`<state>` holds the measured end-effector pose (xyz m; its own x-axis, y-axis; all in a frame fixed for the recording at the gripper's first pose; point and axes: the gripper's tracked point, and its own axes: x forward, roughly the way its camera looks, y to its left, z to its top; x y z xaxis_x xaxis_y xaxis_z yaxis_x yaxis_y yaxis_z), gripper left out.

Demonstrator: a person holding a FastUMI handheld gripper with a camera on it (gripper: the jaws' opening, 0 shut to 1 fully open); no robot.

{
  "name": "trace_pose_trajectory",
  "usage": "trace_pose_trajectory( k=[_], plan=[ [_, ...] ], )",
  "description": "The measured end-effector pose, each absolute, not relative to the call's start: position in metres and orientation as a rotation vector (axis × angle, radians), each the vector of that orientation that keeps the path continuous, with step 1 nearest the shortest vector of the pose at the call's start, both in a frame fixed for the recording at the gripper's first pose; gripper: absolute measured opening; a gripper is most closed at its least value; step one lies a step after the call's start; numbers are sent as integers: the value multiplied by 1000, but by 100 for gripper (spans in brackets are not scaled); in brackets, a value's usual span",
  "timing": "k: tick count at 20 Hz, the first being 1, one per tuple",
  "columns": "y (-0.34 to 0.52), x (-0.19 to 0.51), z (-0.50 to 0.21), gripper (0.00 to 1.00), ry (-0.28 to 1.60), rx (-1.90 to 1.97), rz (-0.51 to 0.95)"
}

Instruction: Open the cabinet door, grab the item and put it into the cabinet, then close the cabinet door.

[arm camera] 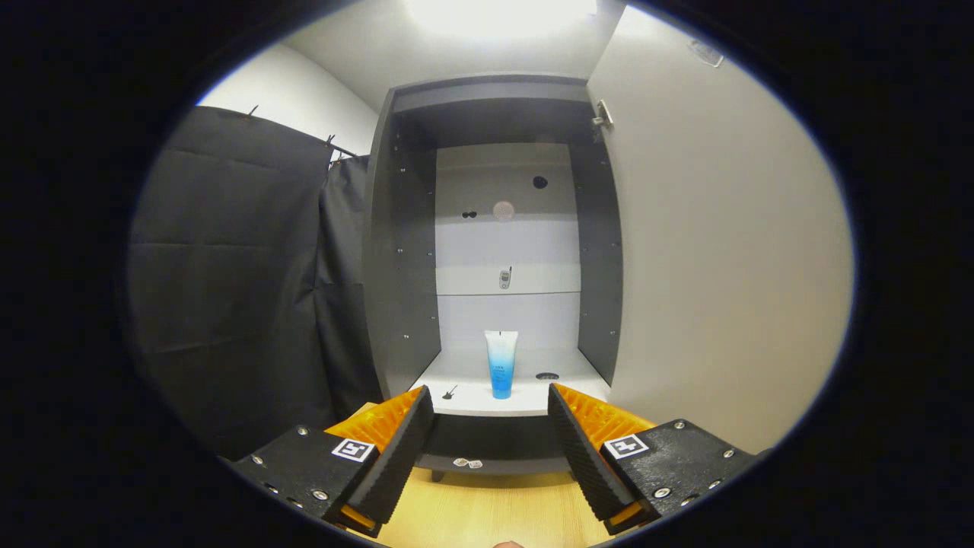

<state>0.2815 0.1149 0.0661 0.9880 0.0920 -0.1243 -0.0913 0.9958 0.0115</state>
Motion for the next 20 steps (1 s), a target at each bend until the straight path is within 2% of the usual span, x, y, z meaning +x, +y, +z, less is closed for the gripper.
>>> trace_pose_trajectory(
  k=[17, 20],
  plan=[
    [47, 128, 30, 94, 141, -10, 39],
    [14, 113, 36, 94, 140, -21, -14]
  ],
)
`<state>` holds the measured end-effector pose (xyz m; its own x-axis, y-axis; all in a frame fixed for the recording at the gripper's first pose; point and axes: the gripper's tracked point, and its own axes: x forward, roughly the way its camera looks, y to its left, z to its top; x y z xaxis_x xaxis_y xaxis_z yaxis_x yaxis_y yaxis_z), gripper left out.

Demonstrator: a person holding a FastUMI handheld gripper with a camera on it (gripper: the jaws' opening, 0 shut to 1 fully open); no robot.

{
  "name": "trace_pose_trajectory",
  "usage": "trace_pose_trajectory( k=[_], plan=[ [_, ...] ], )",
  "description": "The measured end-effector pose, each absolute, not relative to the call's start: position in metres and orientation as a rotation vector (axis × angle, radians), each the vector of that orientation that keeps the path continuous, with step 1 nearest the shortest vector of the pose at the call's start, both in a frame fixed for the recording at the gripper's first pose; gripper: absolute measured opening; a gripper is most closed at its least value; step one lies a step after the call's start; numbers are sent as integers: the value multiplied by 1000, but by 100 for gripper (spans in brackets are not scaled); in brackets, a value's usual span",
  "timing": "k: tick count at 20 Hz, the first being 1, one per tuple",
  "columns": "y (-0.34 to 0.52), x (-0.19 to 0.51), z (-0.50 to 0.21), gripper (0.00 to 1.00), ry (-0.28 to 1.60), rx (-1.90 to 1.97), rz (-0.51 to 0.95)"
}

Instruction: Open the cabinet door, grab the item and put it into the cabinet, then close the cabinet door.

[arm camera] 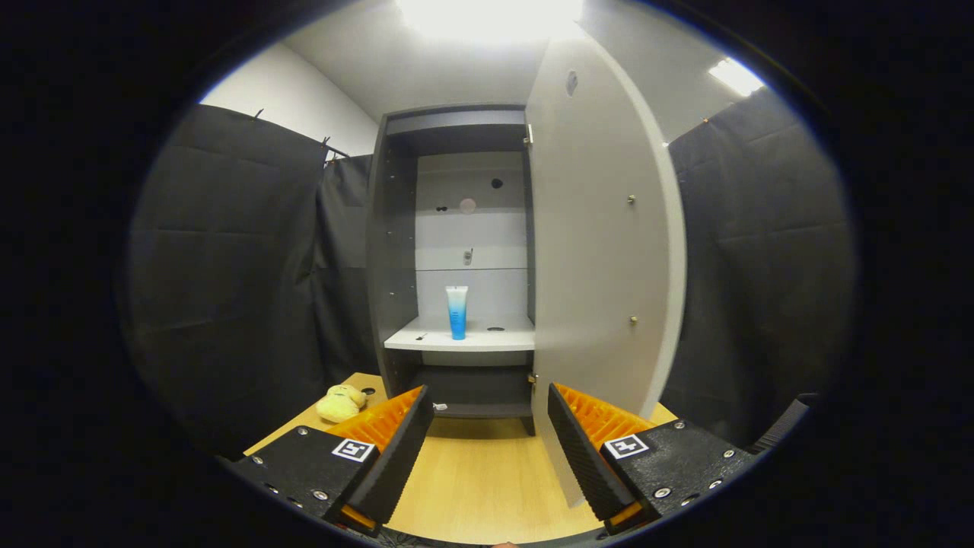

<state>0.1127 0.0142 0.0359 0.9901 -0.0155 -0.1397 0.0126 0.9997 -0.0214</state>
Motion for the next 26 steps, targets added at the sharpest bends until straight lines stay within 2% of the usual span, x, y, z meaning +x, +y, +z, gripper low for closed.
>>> trace_pose_trajectory(
  k=[8, 14, 20, 26],
  plan=[
    [-102, 83, 65, 94, 84, -5, -246],
    [-172, 102, 81, 94, 57, -2, -401],
    [-207, 141, 93, 93, 31, 8, -514],
    [-208, 163, 97, 91, 33, -20, -547]
  ],
)
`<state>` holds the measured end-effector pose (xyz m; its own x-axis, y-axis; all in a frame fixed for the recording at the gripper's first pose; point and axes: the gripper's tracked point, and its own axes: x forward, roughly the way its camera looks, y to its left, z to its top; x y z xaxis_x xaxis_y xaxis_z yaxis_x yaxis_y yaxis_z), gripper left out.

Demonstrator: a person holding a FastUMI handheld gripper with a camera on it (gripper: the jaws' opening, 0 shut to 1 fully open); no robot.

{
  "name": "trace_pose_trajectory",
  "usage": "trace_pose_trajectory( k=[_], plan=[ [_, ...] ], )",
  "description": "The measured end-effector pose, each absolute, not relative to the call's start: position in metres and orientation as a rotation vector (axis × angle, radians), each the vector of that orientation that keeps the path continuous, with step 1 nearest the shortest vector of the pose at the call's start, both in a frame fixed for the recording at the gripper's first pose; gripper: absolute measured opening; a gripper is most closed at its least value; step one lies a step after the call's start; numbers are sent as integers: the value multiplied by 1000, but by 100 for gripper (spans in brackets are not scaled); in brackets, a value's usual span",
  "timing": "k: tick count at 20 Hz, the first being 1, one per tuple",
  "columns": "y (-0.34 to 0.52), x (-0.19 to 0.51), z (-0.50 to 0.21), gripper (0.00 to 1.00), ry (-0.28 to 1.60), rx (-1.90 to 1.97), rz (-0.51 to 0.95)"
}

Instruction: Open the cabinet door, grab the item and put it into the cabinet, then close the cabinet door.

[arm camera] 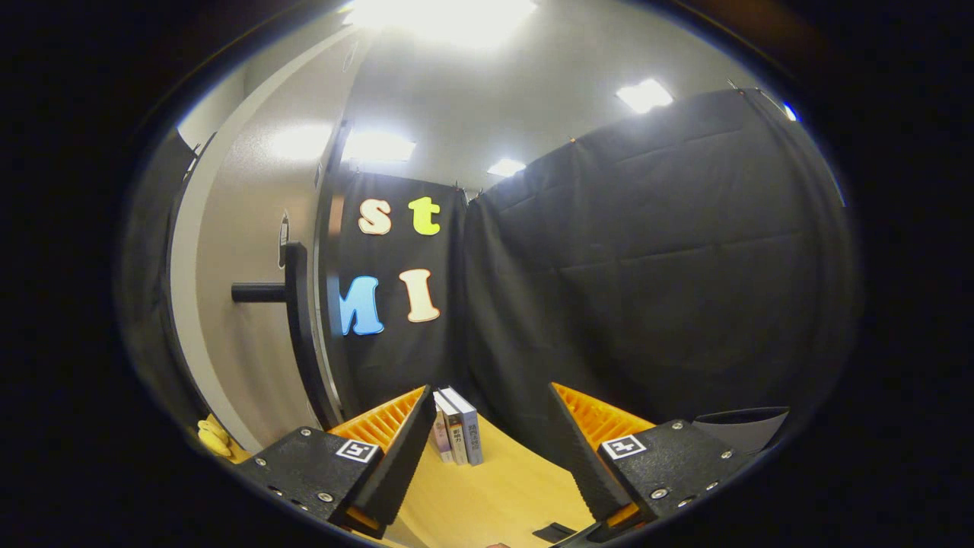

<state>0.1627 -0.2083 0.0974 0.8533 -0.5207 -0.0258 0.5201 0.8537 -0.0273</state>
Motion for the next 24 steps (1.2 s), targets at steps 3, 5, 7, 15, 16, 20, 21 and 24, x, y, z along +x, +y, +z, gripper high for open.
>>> trace_pose_trajectory(
  k=[3, 5, 7, 15, 16, 20, 21, 24],
  plan=[
    [-205, 164, 95, 90, 48, -5, -536],
    [-203, 162, 97, 90, 50, -17, -532],
    [-191, 162, 97, 90, 49, -20, -511],
    [-120, 170, 96, 89, 48, -31, -374],
    [-112, 171, 96, 89, 48, -29, -357],
    [-81, 177, 95, 89, 47, -27, -289],
    [-74, 180, 95, 89, 47, -24, -273],
    [-50, 189, 92, 90, 49, -7, -220]
  ],
)
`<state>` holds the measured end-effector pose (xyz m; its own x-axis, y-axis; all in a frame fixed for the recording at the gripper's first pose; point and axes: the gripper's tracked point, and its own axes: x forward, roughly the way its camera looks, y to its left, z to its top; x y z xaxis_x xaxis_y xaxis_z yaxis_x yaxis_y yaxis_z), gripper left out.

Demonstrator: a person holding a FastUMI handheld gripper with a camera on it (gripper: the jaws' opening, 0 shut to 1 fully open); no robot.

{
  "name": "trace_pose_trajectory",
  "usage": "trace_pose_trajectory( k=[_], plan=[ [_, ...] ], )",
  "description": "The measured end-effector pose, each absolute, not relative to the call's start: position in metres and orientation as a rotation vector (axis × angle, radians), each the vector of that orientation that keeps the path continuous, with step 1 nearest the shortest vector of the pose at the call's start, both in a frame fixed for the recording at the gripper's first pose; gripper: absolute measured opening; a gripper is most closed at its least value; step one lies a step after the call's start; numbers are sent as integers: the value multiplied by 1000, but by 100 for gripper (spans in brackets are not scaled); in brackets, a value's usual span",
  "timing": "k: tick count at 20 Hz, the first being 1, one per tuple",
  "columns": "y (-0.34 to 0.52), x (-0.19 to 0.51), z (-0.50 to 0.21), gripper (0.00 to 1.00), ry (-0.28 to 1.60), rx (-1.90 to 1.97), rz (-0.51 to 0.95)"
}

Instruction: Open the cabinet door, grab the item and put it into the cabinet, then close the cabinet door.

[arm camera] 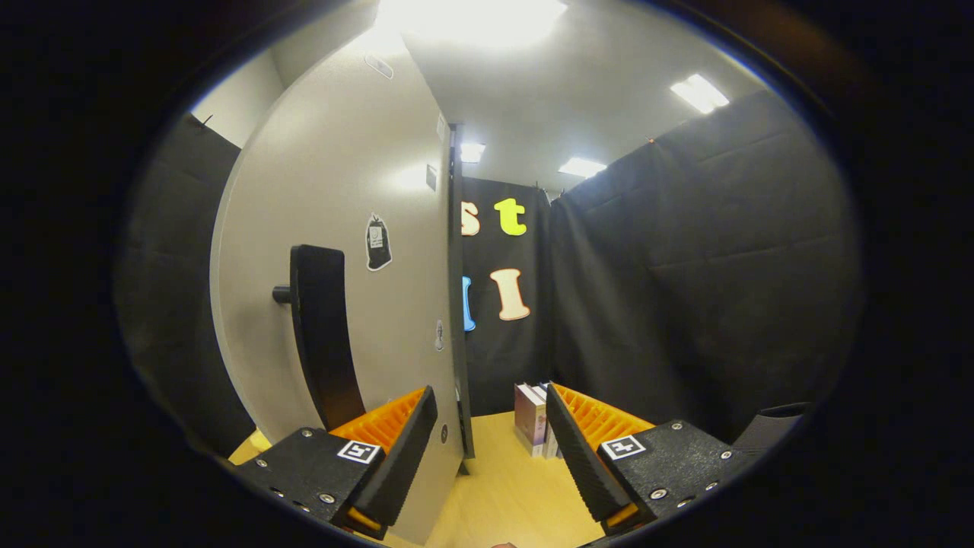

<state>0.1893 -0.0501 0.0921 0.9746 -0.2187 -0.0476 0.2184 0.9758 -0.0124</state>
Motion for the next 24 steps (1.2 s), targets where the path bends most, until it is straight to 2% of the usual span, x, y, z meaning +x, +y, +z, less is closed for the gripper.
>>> trace_pose_trajectory(
  k=[19, 24],
  plan=[
    [99, 280, 70, 92, 73, -13, 40],
    [124, 283, 62, 92, 92, -18, 76]
  ],
)
